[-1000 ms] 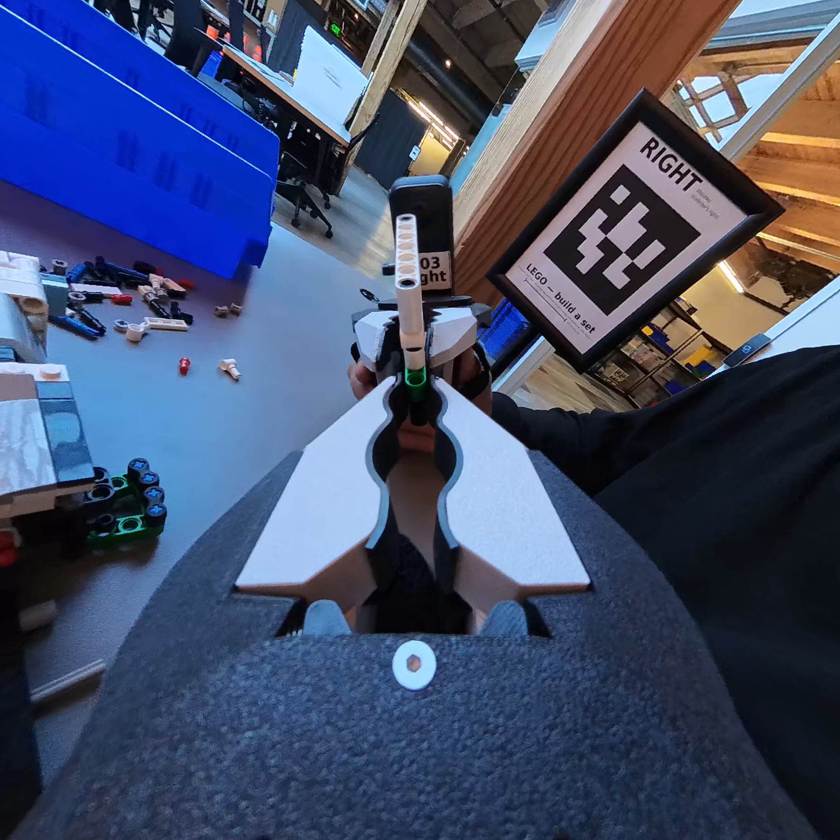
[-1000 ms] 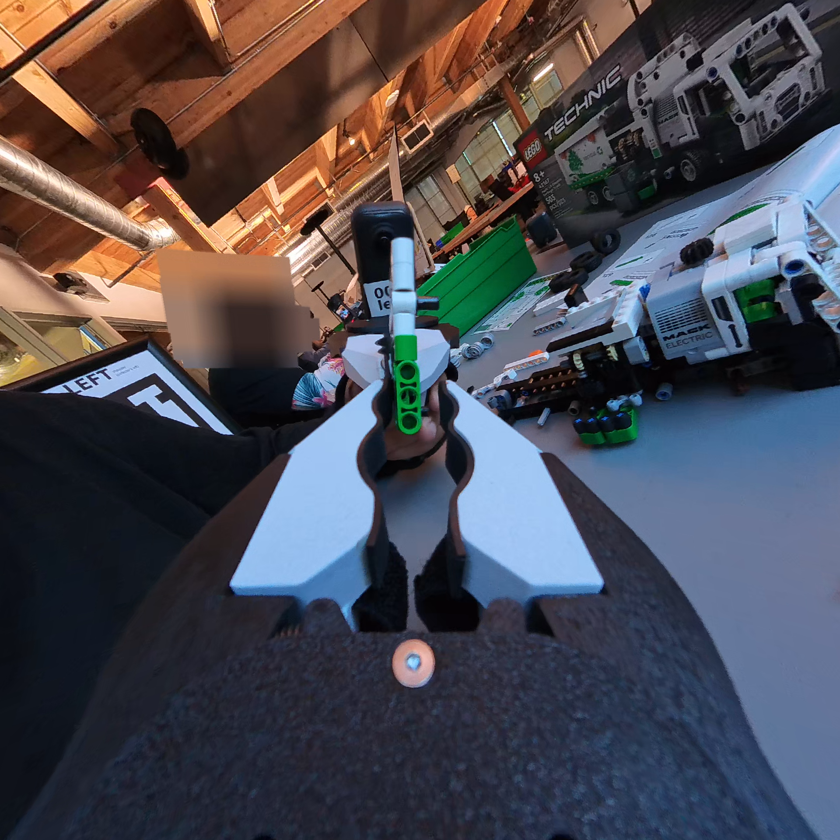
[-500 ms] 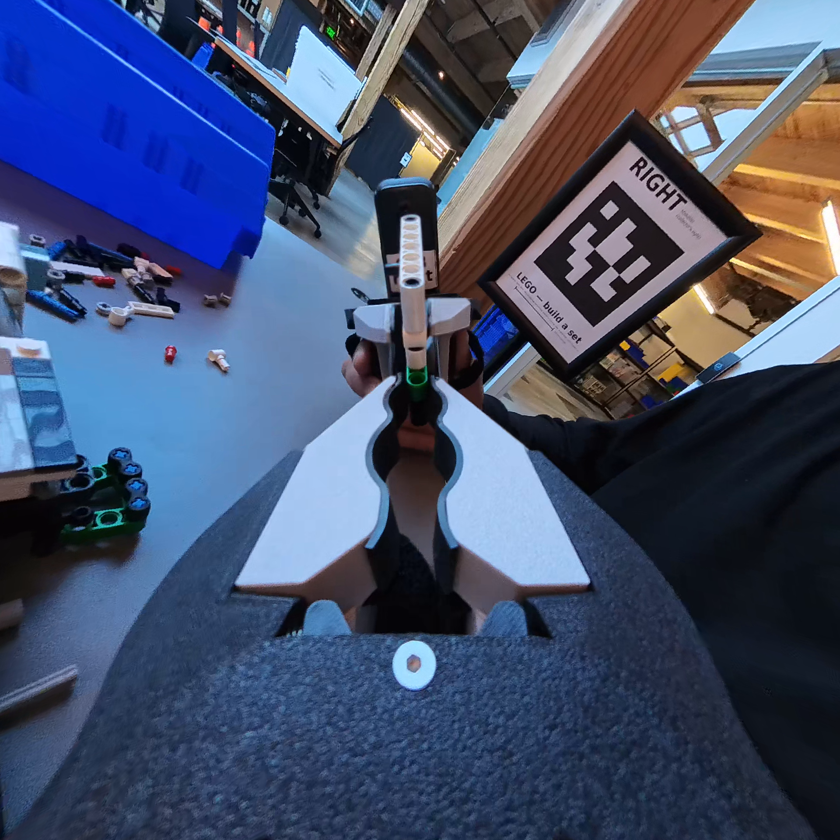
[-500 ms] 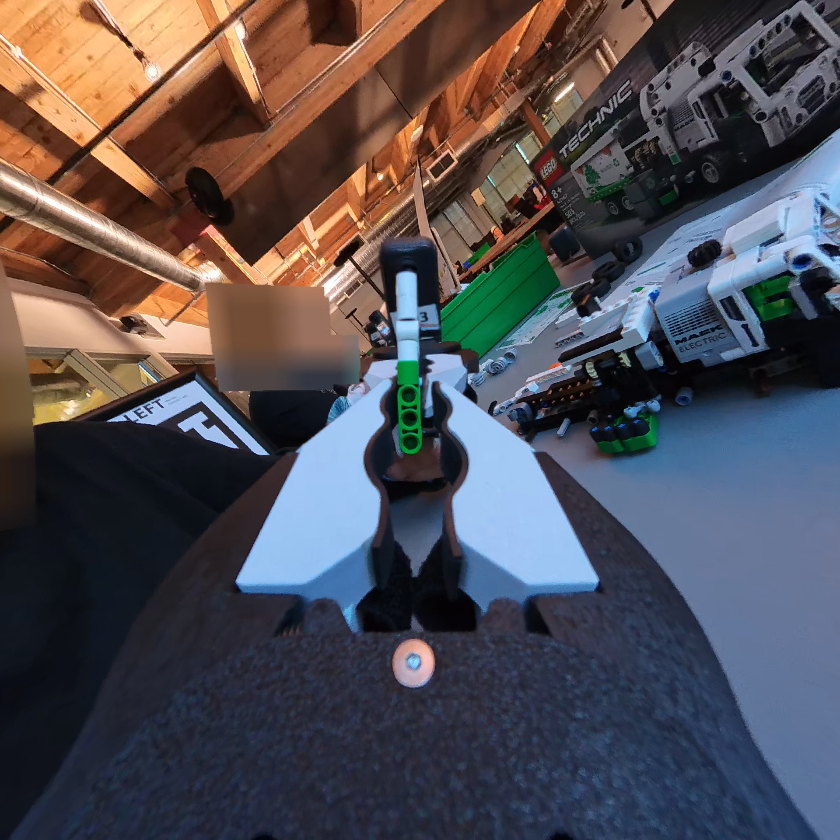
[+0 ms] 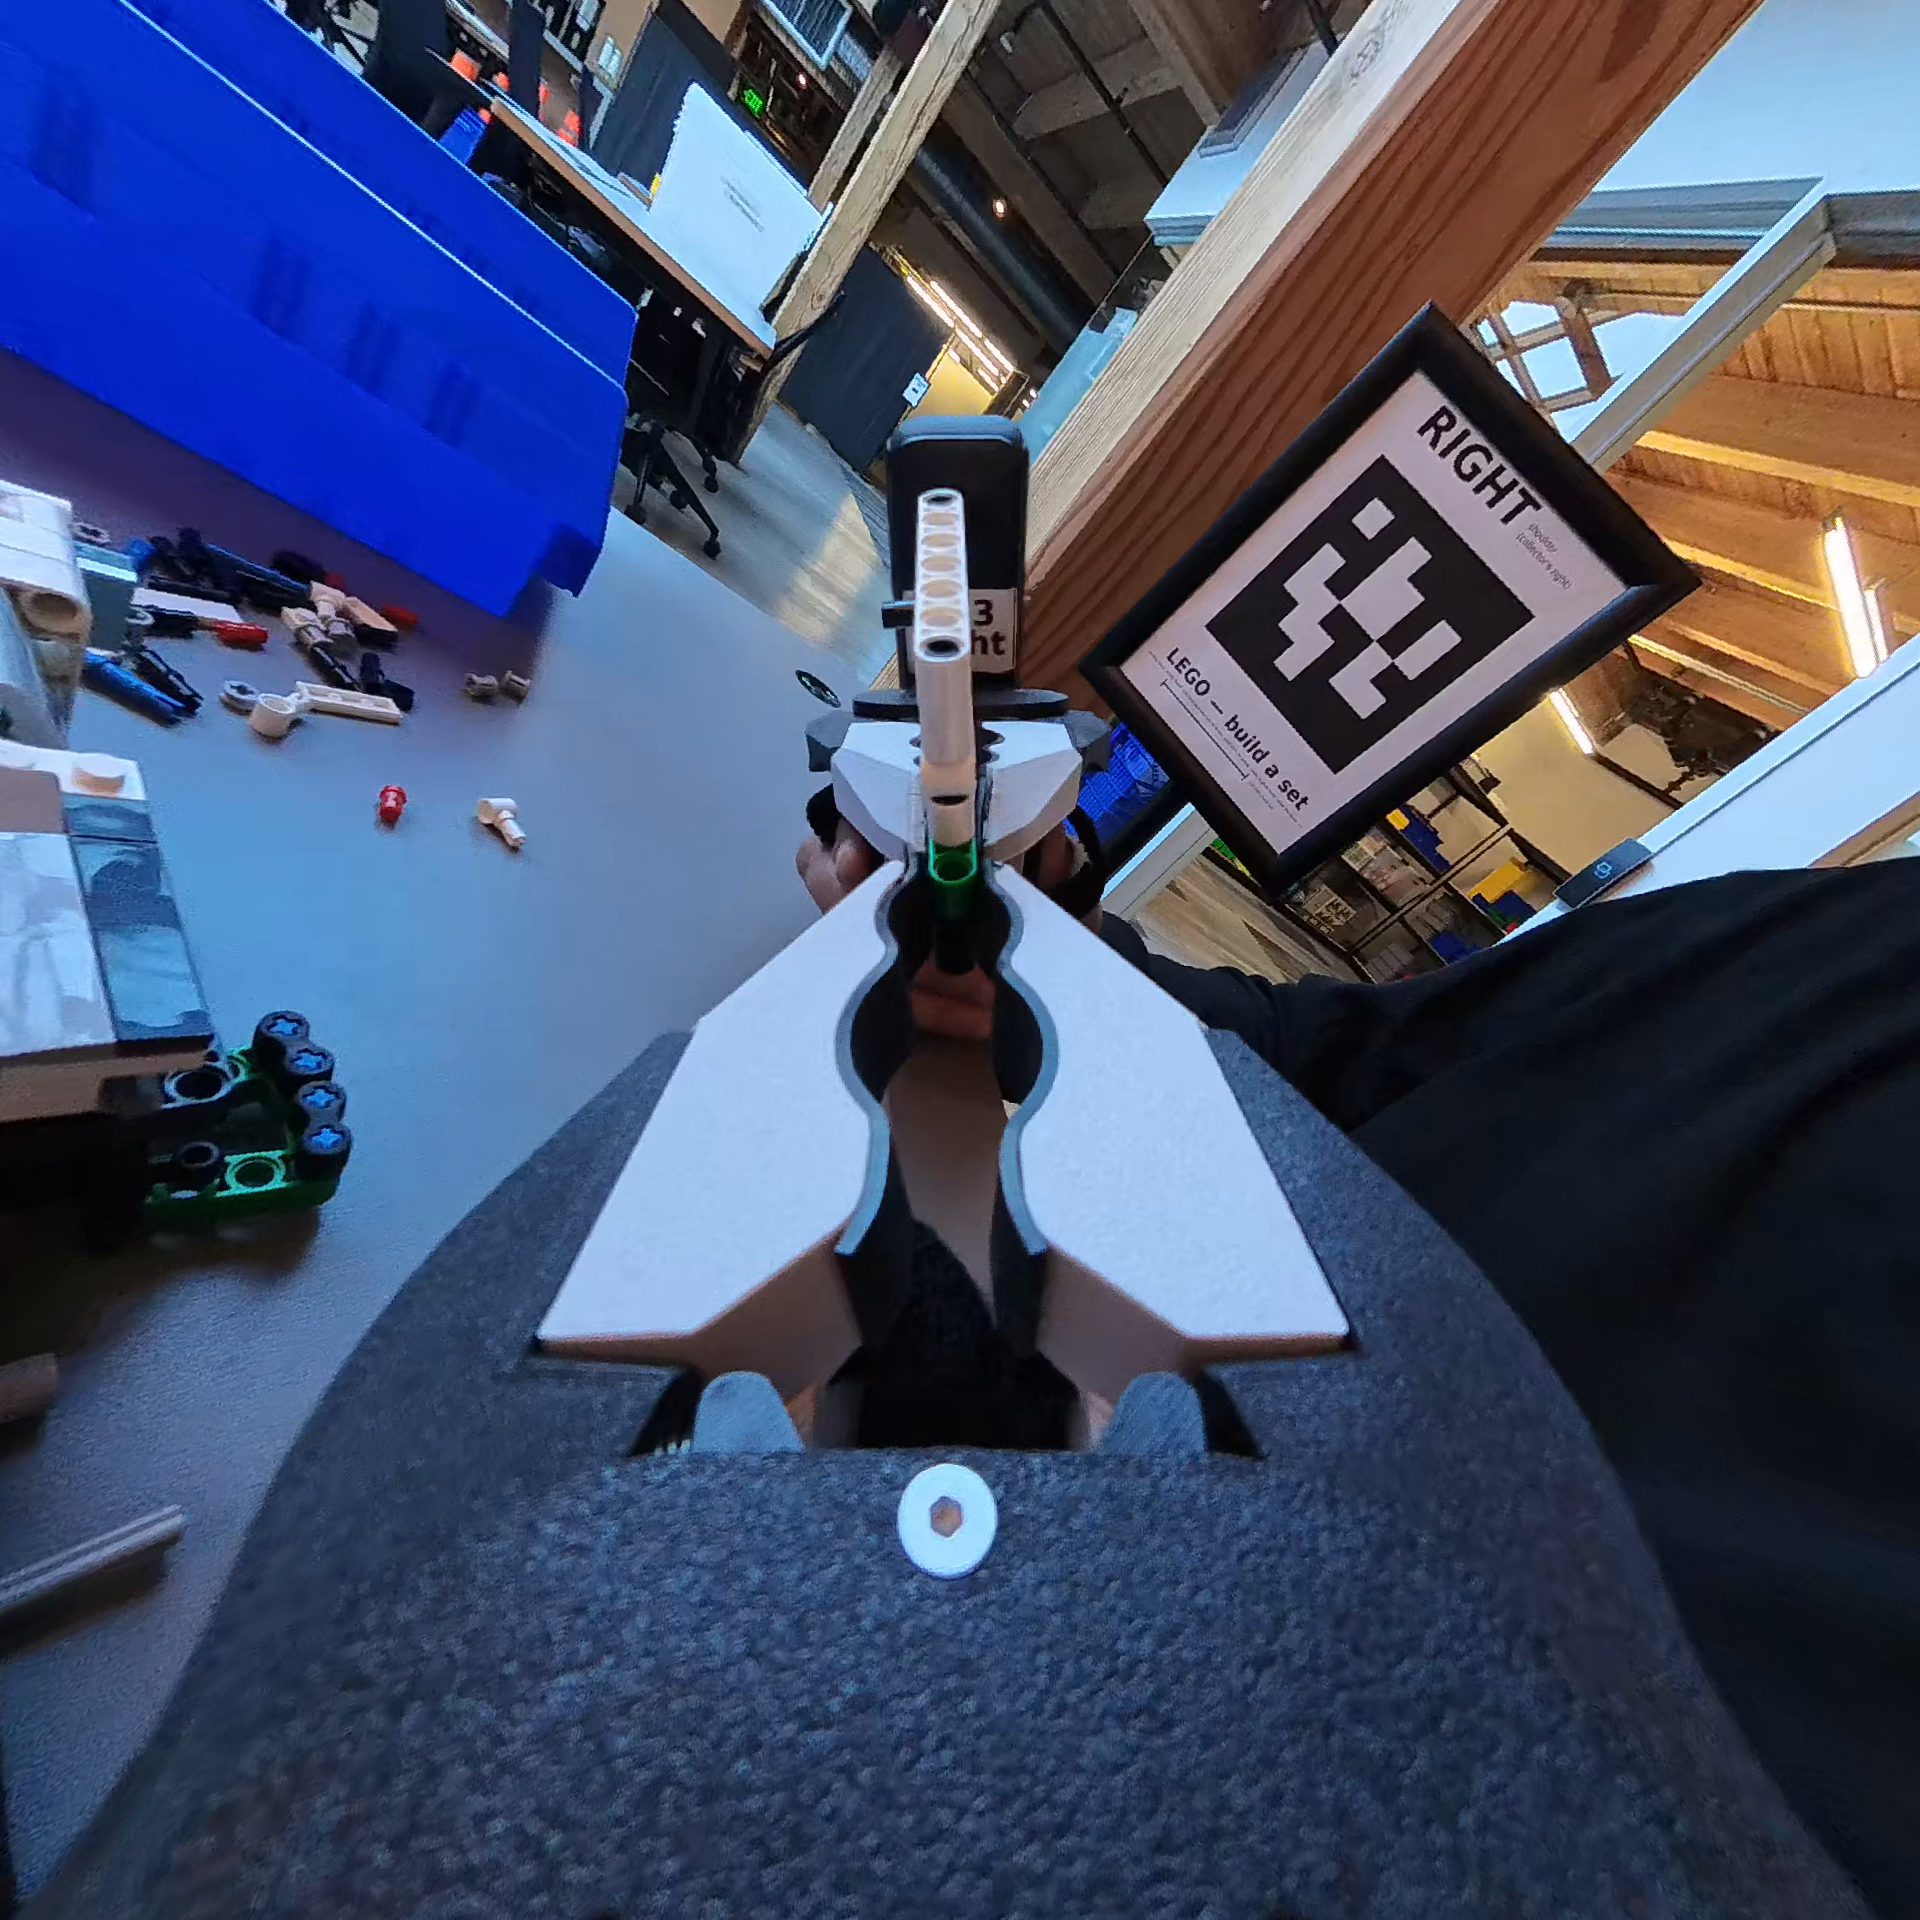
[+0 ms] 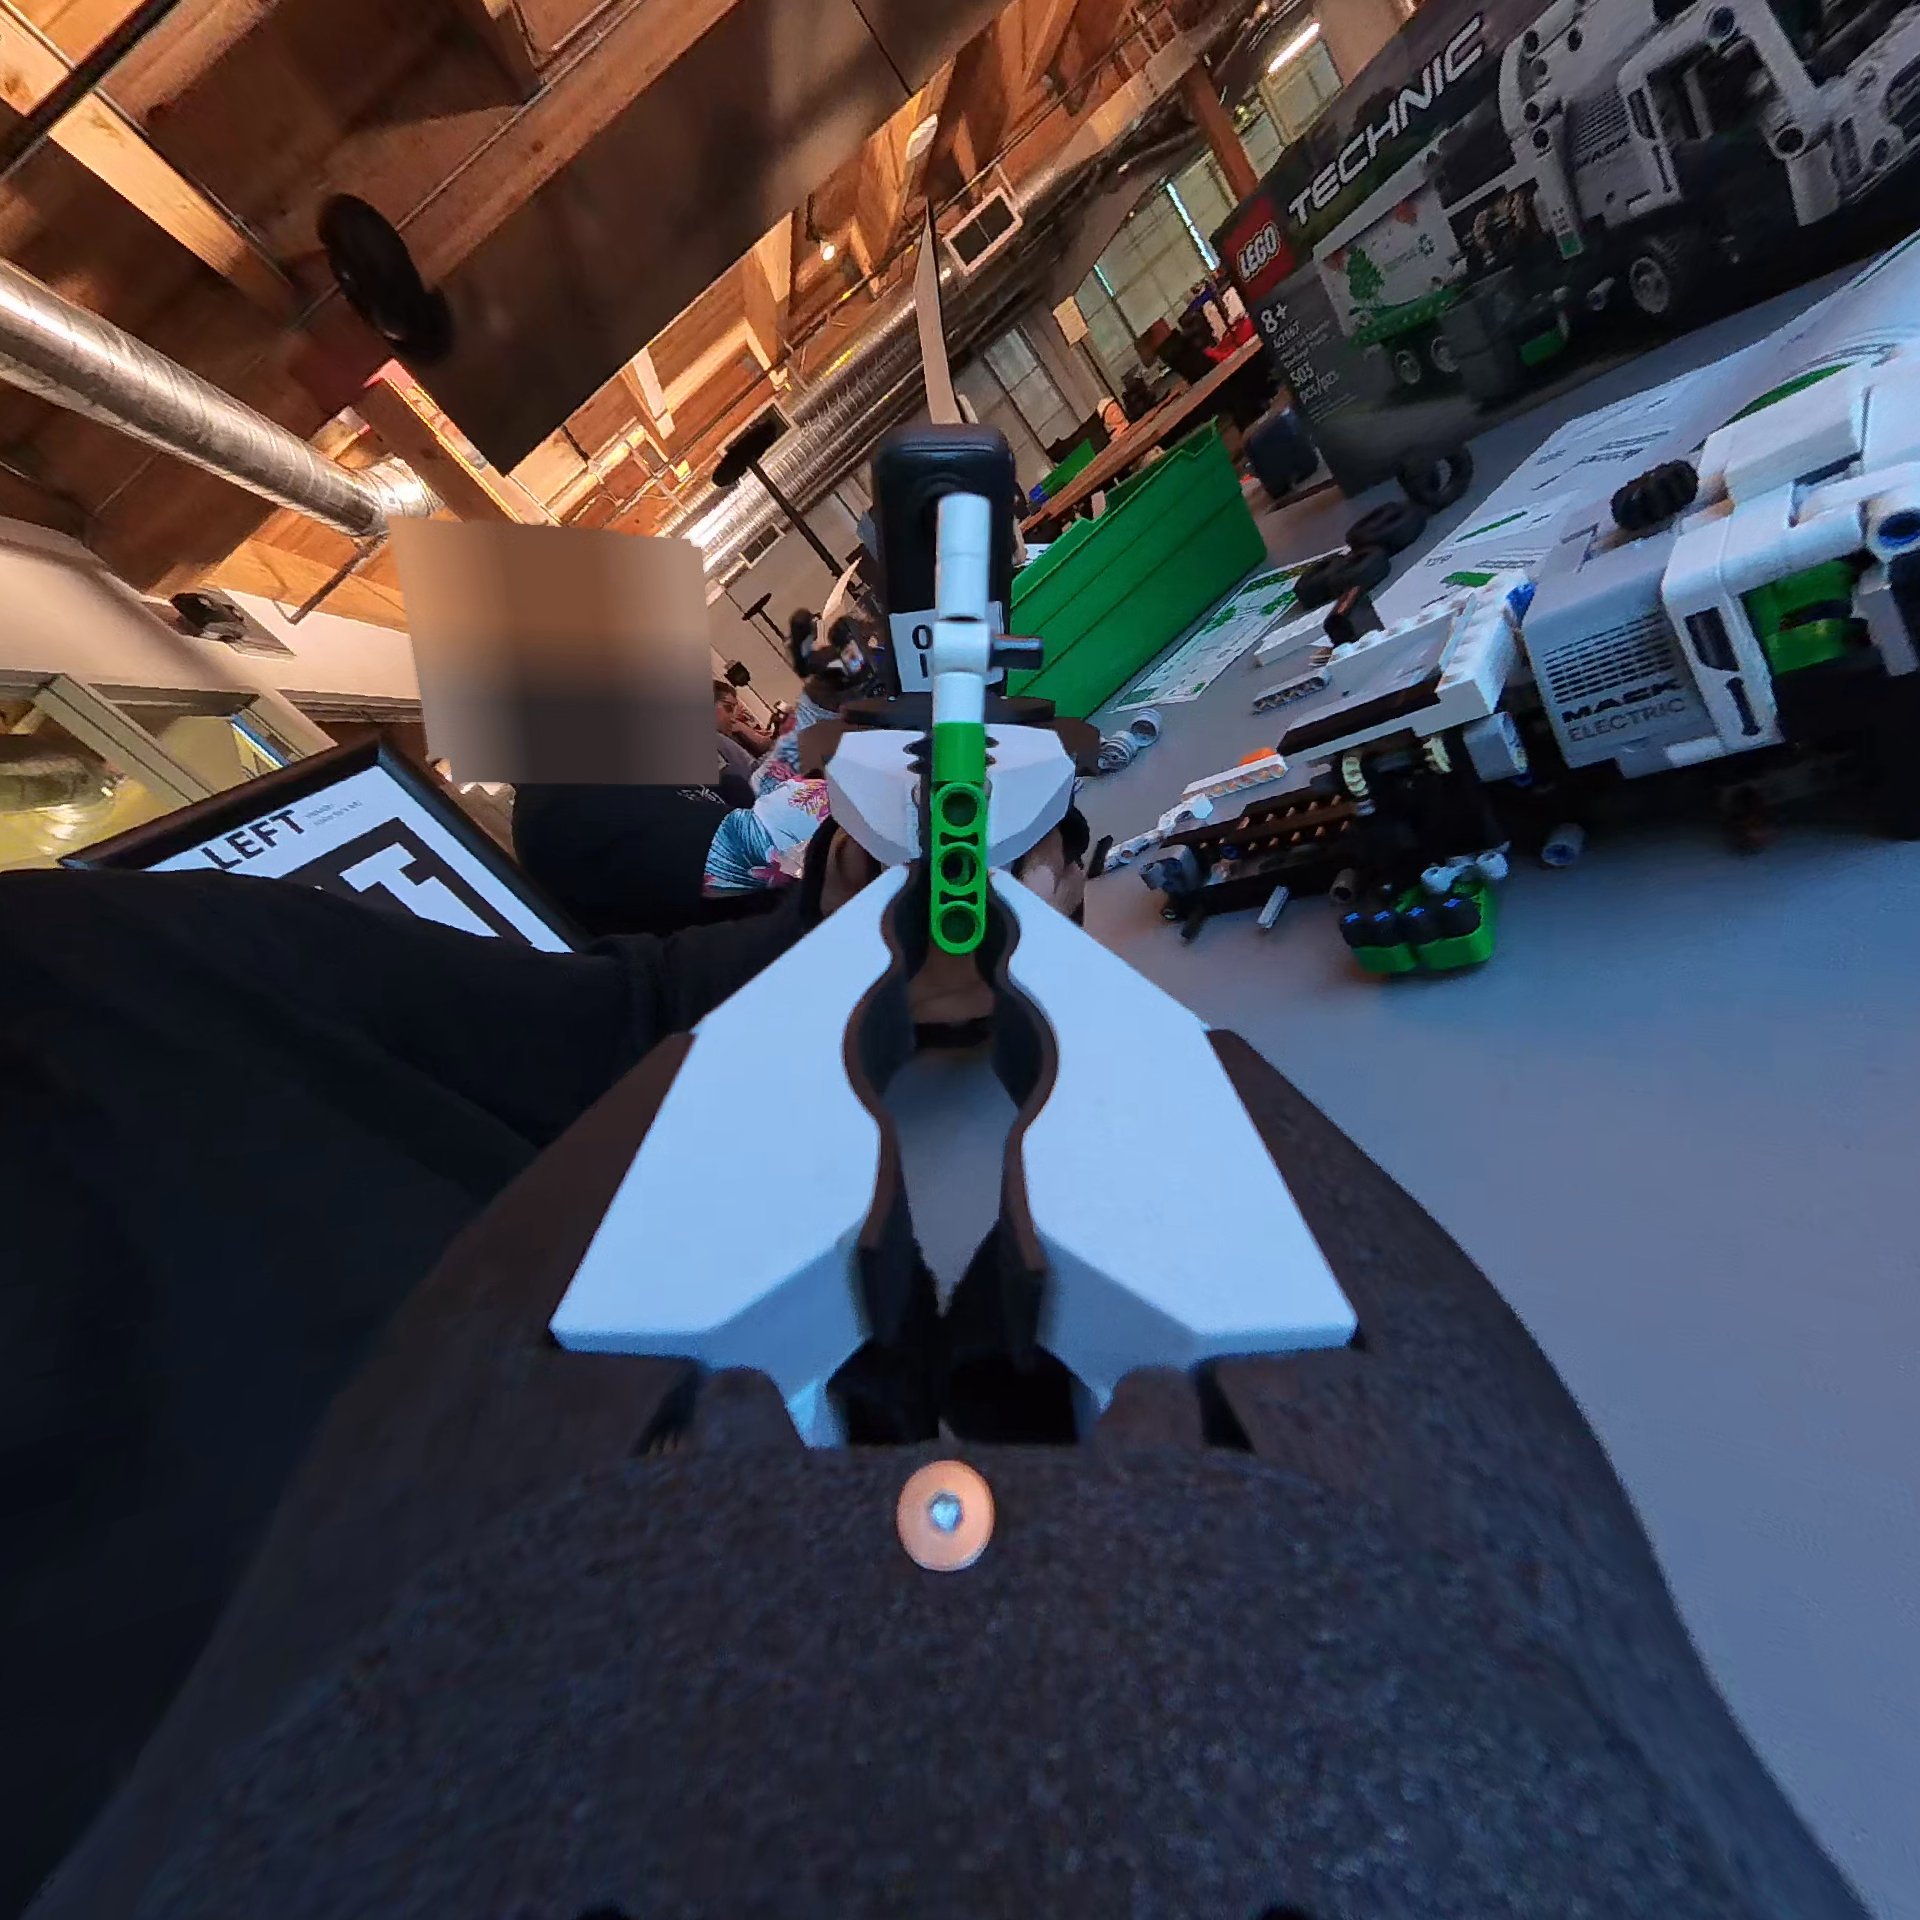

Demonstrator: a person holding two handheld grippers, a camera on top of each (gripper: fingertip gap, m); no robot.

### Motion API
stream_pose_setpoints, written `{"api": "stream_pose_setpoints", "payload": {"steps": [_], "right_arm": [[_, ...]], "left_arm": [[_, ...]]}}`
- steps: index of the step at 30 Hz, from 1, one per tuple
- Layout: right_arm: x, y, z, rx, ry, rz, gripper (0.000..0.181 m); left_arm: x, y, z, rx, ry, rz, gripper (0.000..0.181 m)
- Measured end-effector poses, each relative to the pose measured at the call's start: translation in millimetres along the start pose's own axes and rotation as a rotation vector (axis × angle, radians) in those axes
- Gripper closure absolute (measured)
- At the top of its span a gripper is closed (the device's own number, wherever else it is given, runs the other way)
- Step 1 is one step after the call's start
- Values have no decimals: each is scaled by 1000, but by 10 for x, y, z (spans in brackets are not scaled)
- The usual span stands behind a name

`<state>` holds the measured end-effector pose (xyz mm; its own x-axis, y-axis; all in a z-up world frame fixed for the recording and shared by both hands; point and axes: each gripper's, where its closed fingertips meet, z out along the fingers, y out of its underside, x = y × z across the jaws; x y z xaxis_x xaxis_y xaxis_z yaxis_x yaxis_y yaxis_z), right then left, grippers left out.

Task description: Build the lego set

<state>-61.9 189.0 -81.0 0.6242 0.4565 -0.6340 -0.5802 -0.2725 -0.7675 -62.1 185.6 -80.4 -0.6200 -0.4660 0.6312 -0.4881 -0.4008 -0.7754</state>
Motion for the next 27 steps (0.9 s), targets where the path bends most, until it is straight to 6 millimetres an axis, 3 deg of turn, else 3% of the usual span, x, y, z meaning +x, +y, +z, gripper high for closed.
{"api": "stream_pose_setpoints", "payload": {"steps": [10,18,23,27], "right_arm": [[-23,-113,-81,70,-45,37,170],[33,-89,-78,47,-22,58,176],[-21,-85,-98,38,-70,76,167],[-24,-51,-88,21,-58,55,170]], "left_arm": [[-7,15,-5,-16,0,18,176],[-29,50,7,-40,-22,36,175],[-13,-29,-34,0,-2,13,176],[-4,-46,-50,5,12,5,176]]}}
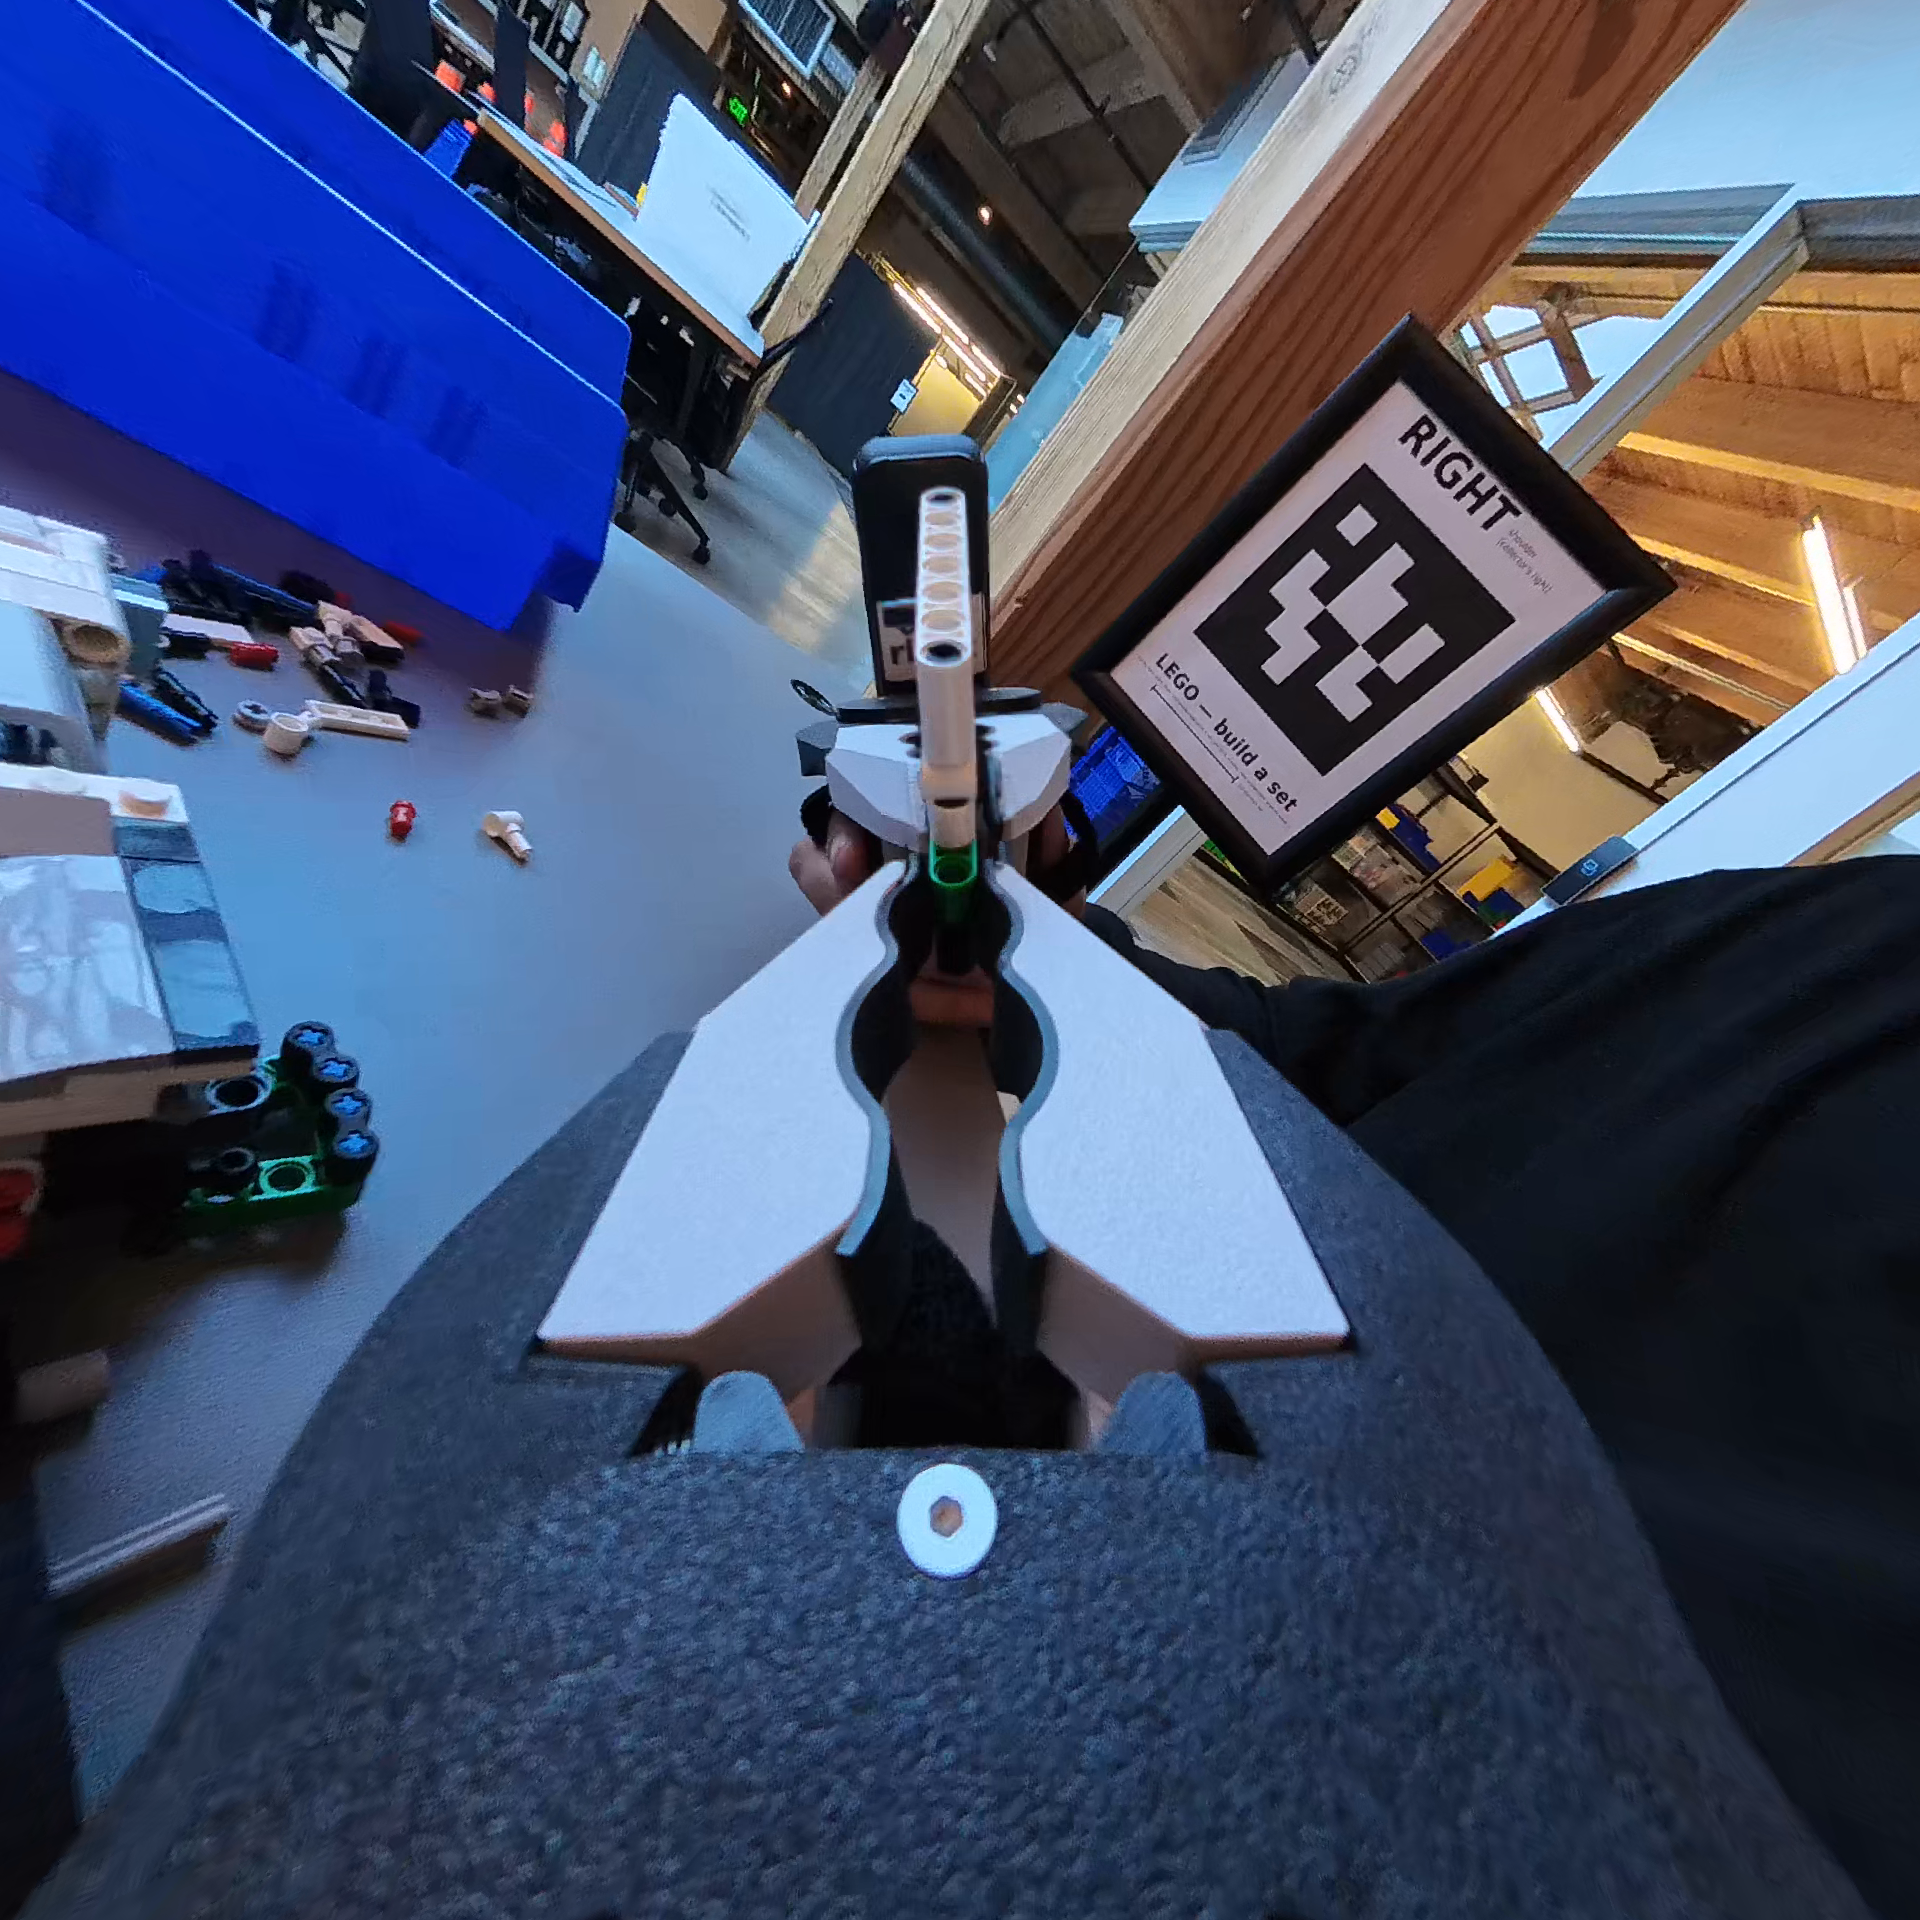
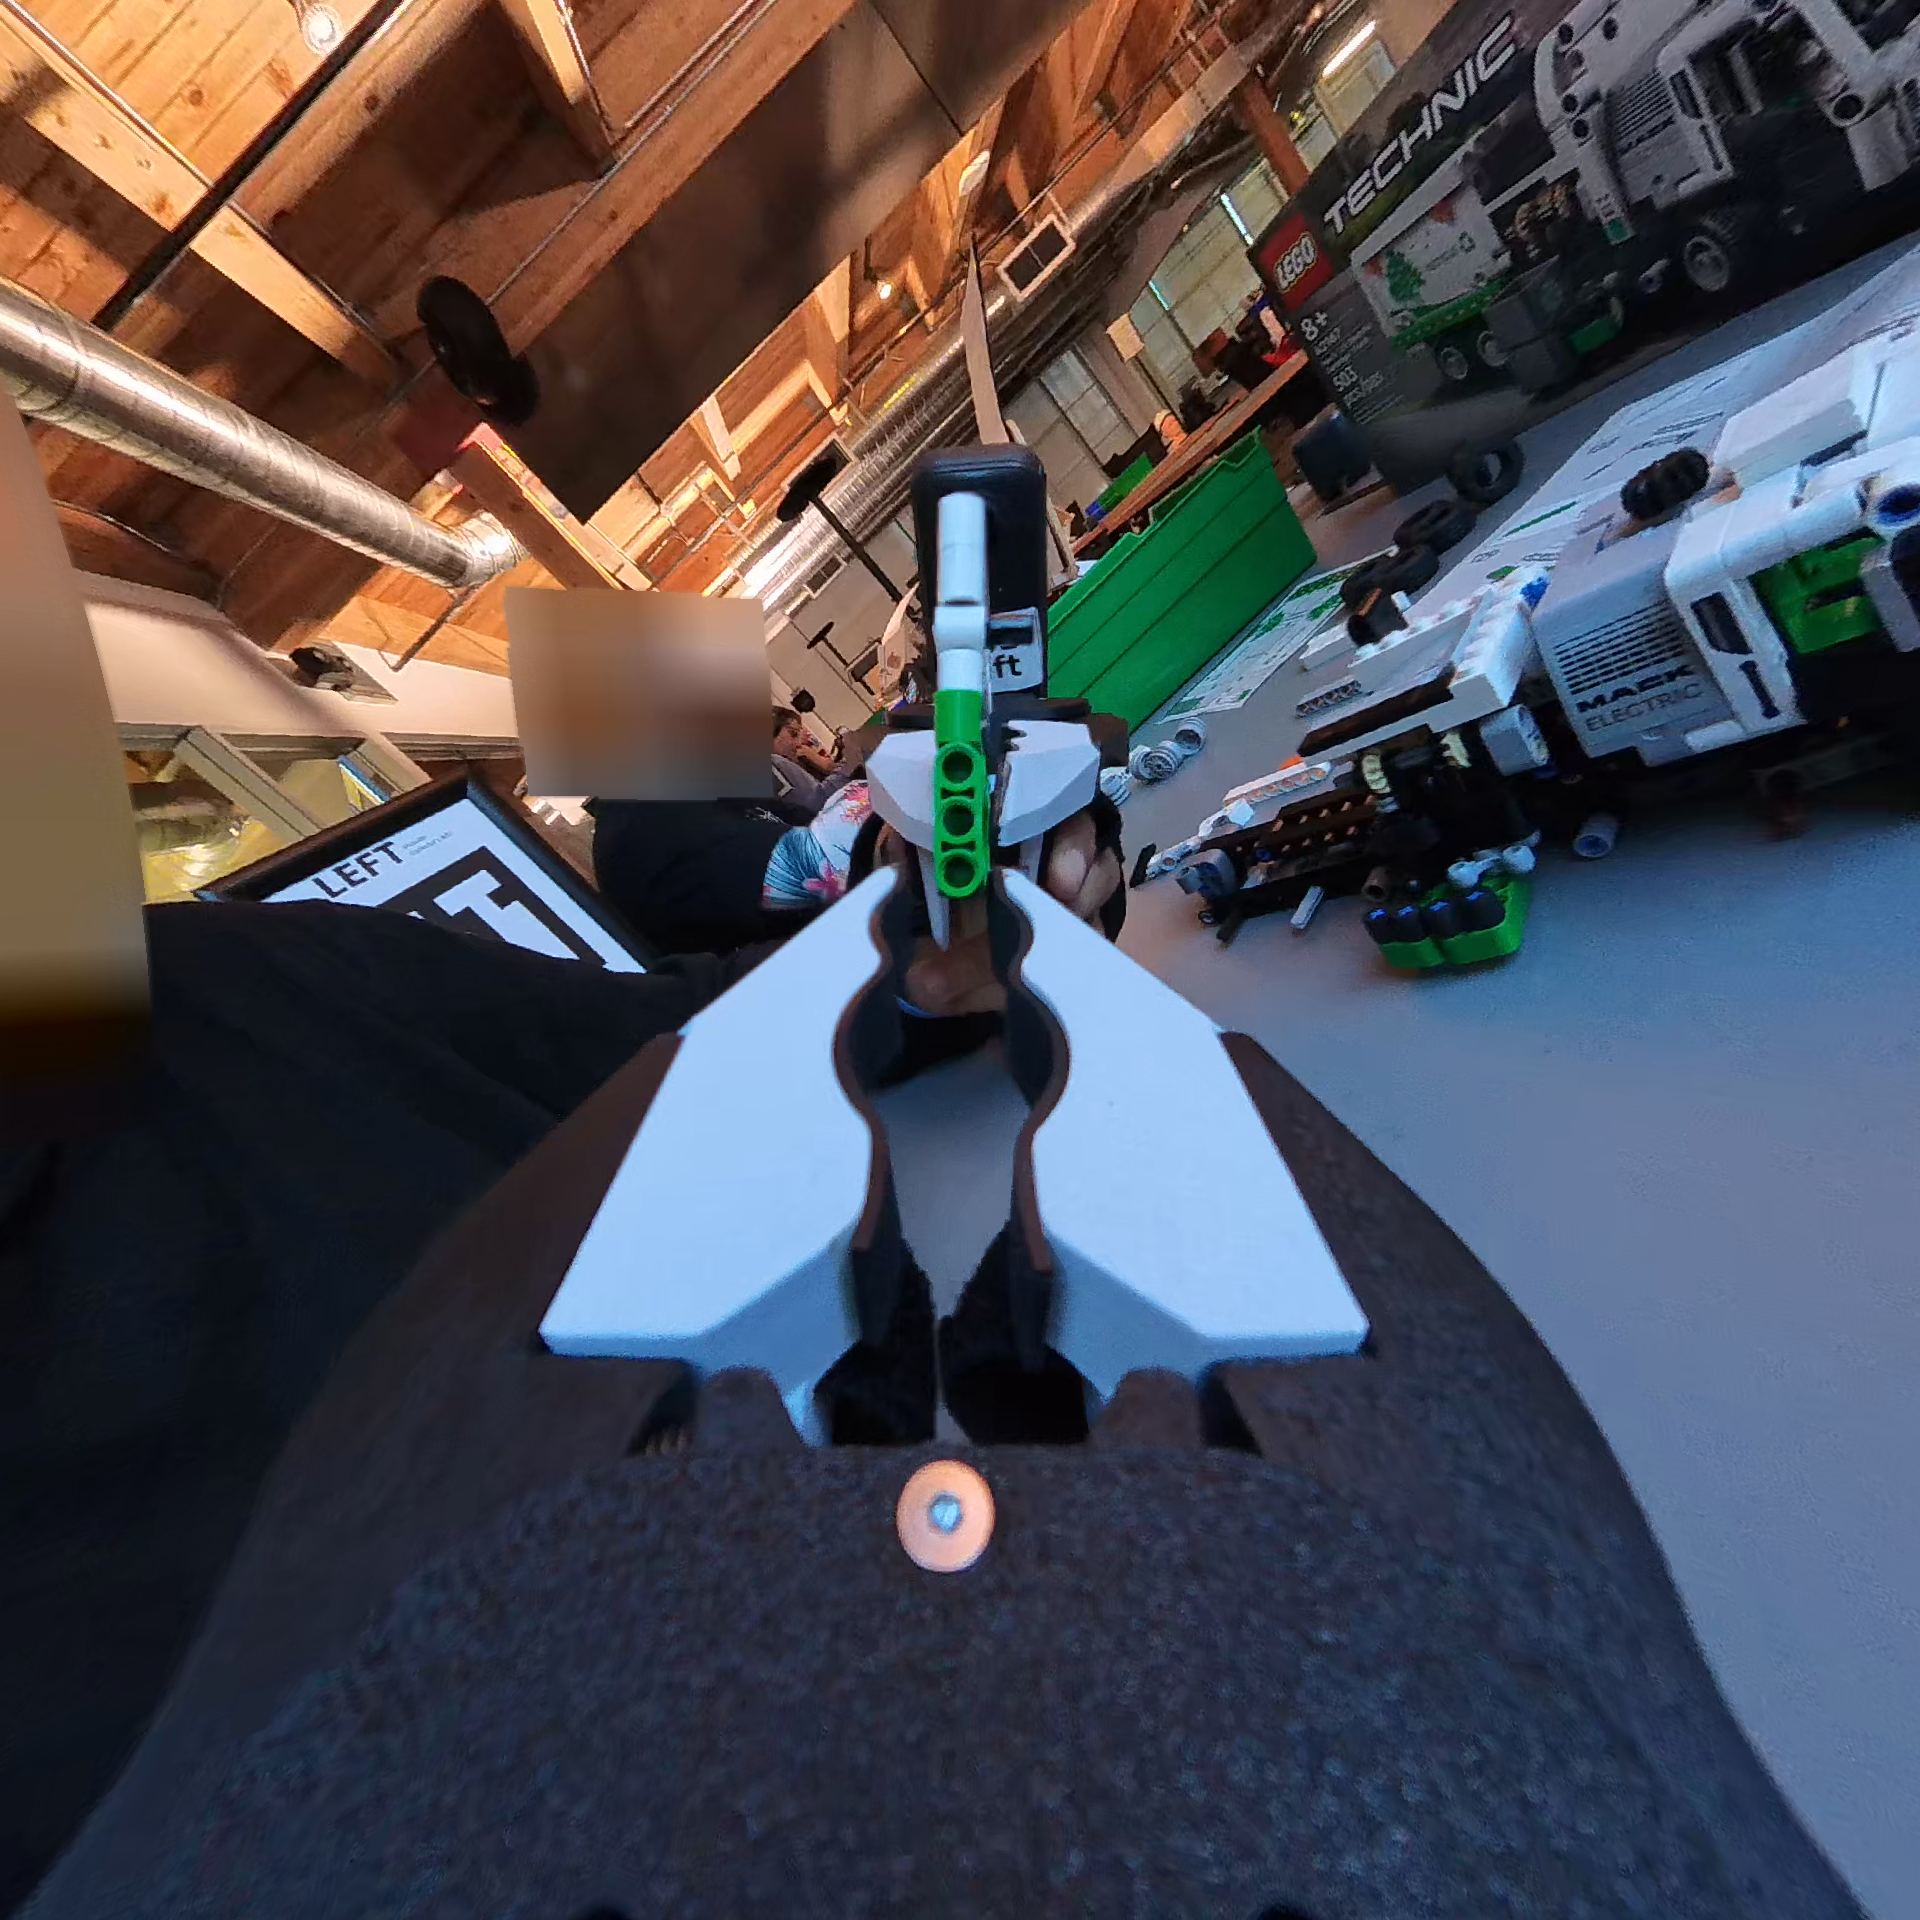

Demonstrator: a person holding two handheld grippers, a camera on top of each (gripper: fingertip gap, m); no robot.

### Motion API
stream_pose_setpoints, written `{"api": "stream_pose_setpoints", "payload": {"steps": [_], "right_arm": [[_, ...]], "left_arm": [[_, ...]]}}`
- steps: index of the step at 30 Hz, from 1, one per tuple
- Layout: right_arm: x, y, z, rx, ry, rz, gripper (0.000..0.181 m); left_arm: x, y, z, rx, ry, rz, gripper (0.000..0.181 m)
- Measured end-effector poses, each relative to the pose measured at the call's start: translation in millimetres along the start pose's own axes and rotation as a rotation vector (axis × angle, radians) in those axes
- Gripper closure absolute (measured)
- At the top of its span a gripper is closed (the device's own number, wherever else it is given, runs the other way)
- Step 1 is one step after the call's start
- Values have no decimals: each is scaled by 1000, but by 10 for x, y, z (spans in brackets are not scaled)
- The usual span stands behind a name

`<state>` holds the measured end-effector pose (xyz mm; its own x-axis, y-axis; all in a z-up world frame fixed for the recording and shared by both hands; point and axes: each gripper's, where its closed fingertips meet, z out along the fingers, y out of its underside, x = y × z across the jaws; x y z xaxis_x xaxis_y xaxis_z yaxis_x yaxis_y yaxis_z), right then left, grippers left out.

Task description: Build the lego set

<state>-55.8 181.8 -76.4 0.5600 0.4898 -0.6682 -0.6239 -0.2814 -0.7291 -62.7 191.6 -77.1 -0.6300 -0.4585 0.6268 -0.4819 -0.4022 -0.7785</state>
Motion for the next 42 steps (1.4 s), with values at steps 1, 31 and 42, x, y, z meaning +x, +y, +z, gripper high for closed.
{"api": "stream_pose_setpoints", "payload": {"steps": [1,31,42], "right_arm": [[-1,10,8,-6,1,-3,171],[33,44,79,-25,36,-4,167],[66,78,104,-38,80,-47,175]], "left_arm": [[9,10,9,-4,3,0,176],[-33,21,22,-3,-37,36,176],[-29,78,70,-16,-34,37,175]]}}
